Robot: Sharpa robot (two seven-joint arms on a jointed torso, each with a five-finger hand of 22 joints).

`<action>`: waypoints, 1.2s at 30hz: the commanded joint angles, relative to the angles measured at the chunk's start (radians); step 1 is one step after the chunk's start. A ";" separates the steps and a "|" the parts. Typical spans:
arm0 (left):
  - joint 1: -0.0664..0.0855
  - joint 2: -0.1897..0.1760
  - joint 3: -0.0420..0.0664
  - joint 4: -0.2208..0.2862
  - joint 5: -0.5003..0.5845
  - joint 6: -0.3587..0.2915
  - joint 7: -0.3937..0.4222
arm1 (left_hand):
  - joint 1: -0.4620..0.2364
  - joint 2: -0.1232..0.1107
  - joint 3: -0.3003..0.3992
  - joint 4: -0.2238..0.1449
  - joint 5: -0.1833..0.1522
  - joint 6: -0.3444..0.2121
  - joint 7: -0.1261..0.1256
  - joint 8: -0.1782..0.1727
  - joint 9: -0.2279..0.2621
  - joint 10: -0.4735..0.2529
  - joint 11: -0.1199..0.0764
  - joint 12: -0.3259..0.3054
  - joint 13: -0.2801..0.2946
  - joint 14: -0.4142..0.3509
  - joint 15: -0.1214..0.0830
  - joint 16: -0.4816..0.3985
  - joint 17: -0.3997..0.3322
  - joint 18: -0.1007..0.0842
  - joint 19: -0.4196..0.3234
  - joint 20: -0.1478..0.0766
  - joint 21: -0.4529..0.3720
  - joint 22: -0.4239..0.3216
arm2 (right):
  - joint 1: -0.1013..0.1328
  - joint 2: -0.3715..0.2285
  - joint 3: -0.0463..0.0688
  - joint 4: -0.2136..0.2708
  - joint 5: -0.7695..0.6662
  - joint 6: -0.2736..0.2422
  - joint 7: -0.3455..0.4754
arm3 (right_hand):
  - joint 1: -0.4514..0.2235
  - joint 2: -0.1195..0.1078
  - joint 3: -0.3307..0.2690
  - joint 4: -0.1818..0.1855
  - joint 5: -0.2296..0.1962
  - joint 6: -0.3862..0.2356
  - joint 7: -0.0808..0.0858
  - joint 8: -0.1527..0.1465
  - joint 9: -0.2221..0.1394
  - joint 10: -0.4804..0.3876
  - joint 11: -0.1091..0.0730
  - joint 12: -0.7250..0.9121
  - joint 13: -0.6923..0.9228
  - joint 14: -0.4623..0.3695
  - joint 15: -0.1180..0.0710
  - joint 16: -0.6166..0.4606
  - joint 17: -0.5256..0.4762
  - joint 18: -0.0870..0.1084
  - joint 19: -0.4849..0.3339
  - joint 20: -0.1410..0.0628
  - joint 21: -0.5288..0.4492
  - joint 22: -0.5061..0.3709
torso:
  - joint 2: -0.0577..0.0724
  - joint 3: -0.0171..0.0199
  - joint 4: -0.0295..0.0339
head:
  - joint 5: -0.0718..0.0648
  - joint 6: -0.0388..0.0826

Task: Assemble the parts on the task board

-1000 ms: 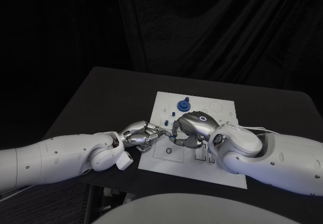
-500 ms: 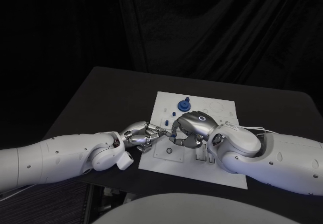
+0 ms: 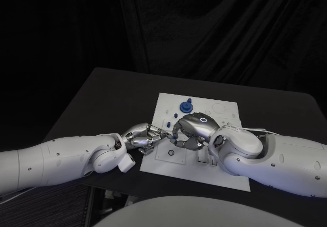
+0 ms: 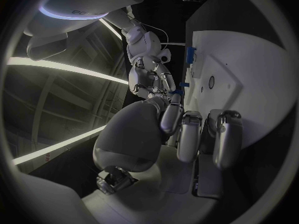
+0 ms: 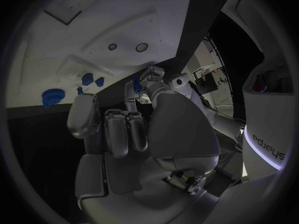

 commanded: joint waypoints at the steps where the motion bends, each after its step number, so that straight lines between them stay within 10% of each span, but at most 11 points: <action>1: -0.003 0.007 0.000 0.005 -0.001 0.020 -0.001 | -0.008 0.003 0.003 0.001 -0.006 -0.004 0.007 -0.004 0.001 0.176 -0.050 0.236 0.474 0.102 0.002 0.003 0.263 -0.006 0.011 0.003 -0.007 0.228 | -0.001 0.004 0.002 0.002 -0.002 -0.018 0.002 | 0.016 0.010 0.035 -0.032 0.002 0.003 -0.006 0.006 0.001 0.010 -0.004 0.000 0.174 0.035 -0.006 -0.001 0.111 -0.010 0.000 -0.001 0.001 0.153 | 0.000 0.0000 0.0000 | 0.000 0.000; 36: -0.003 -0.012 0.000 0.002 -0.001 -0.024 0.020 | -0.005 -0.004 0.006 -0.014 -0.050 -0.093 0.032 -0.037 -0.010 0.176 -0.025 0.236 0.474 0.102 0.028 0.003 0.263 0.008 -0.051 0.030 -0.048 0.207 | -0.018 -0.041 0.002 -0.035 -0.002 -0.001 0.018 | 0.026 0.006 0.037 -0.040 -0.006 -0.002 -0.005 0.009 0.014 0.005 -0.004 -0.005 0.169 0.031 -0.005 -0.006 0.103 -0.009 -0.004 0.000 -0.005 0.151 | 0.000 -0.0001 -0.0002 | 0.011 0.000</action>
